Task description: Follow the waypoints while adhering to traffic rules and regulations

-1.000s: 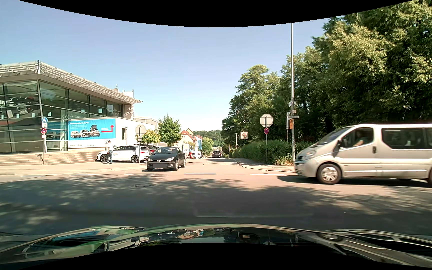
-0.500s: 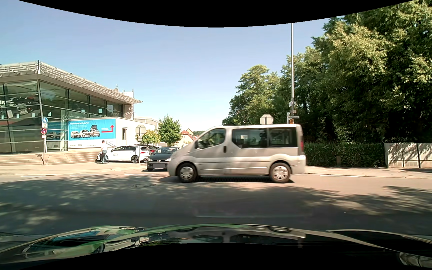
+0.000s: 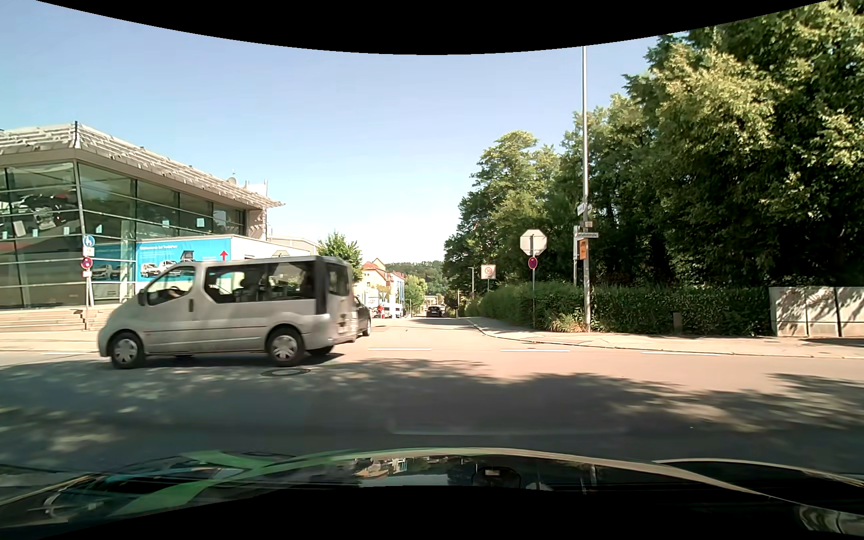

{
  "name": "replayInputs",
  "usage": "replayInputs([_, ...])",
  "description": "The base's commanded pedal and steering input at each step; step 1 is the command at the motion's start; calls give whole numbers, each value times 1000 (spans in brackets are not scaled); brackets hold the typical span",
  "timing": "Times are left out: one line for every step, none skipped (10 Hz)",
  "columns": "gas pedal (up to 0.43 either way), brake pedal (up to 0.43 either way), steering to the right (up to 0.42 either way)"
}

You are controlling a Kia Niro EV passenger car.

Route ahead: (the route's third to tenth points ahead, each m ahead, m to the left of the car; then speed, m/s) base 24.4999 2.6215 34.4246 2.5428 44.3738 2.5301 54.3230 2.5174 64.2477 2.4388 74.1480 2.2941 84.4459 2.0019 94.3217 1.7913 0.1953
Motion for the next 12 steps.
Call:
replayInputs([28, 0, 36])
replayInputs([177, 0, 32])
replayInputs([197, 0, 26])
replayInputs([197, 0, 28])
replayInputs([228, 0, 28])
replayInputs([248, 0, 28])
replayInputs([280, 0, 28])
replayInputs([287, 0, 24])
replayInputs([311, 0, 18])
replayInputs([319, 0, 13])
replayInputs([319, 0, 6])
replayInputs([331, 0, 3])
